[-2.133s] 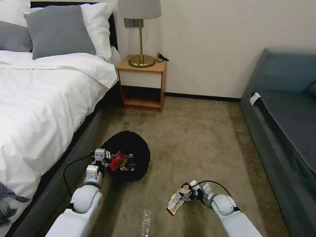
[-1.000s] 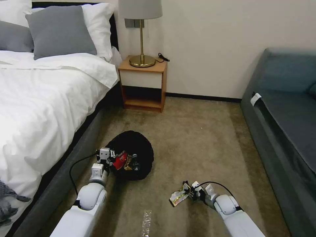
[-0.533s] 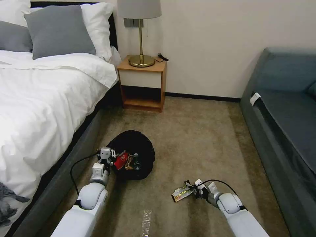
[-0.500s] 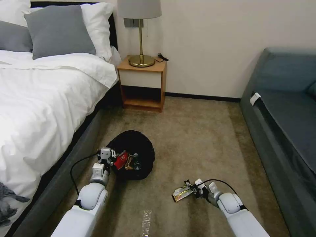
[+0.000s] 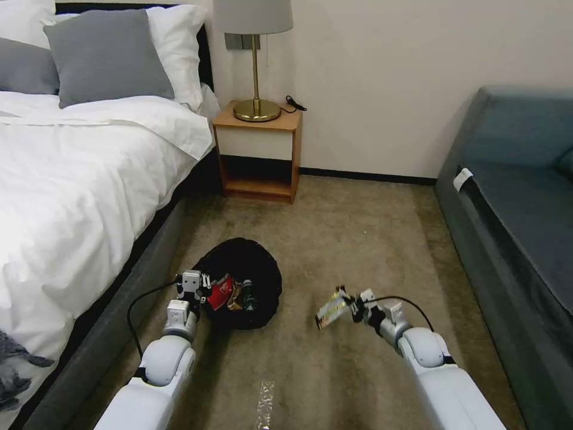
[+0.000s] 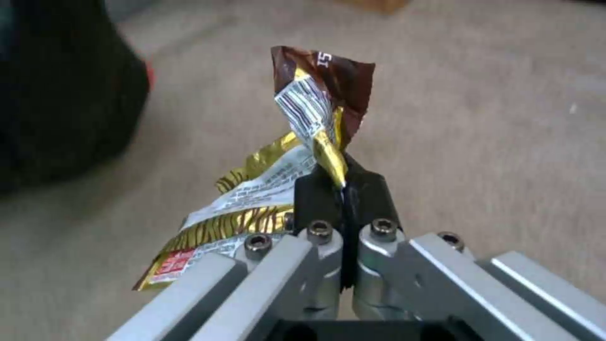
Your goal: Pick up the trash bin, then pick up the garbage on the floor and place it into the trash bin.
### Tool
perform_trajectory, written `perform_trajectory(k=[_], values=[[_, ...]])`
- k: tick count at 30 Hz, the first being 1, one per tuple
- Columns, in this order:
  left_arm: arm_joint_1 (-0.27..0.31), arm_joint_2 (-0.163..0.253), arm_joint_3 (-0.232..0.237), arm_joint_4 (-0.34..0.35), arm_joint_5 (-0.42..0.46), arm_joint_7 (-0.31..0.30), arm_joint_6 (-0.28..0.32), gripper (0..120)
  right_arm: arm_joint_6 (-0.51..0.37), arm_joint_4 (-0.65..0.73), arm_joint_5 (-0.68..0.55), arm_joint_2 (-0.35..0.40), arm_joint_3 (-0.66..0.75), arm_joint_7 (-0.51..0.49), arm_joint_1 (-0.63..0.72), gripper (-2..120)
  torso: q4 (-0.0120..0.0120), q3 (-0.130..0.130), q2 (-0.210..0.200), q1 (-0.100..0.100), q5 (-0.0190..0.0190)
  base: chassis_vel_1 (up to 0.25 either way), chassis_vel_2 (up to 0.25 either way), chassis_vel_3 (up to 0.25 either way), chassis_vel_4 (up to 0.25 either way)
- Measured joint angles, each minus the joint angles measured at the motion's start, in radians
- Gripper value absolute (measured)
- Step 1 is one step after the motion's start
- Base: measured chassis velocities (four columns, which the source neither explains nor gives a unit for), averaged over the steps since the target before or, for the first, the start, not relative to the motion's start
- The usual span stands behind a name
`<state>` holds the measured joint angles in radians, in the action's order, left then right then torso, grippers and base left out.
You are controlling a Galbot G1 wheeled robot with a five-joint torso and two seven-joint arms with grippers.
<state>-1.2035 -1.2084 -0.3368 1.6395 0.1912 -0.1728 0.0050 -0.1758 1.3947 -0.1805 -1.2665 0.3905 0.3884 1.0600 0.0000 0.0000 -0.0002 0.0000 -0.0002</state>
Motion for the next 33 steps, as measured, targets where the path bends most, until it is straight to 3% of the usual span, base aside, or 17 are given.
perform_trajectory(k=[11, 18, 25, 33], values=[[-0.007, -0.008, 0.002, 0.01, -0.008, 0.001, -0.001, 4, 0.024, 0.152, -0.228, -0.033, -0.065, -0.056, 0.022, 0, 0.0, 0.0, 0.0, 0.0, 0.0001, 0.0, 0.0, 0.0, 0.0], [-0.009, -0.012, 0.005, 0.014, -0.015, 0.001, -0.001, 4, 0.041, 0.268, -0.271, -0.035, -0.135, -0.046, 0.055, 0, 0.0, 0.0, 0.0, 0.0, 0.0, 0.0, 0.0, 0.0, 0.0], [-0.012, -0.017, 0.007, 0.019, -0.017, 0.0, 0.0, 4, 0.067, 0.311, -0.223, -0.05, -0.206, -0.048, 0.083, 0, 0.0001, 0.0, 0.0, 0.0, 0.0001, 0.0, 0.0, 0.0, 0.0], [-0.018, -0.028, 0.01, 0.023, -0.02, 0.0, 0.002, 4, 0.106, 0.252, -0.062, -0.078, -0.242, -0.067, 0.104, 0, 0.0, 0.0, 0.0, 0.0, 0.0001, 0.0, 0.0, 0.0, 0.0]])
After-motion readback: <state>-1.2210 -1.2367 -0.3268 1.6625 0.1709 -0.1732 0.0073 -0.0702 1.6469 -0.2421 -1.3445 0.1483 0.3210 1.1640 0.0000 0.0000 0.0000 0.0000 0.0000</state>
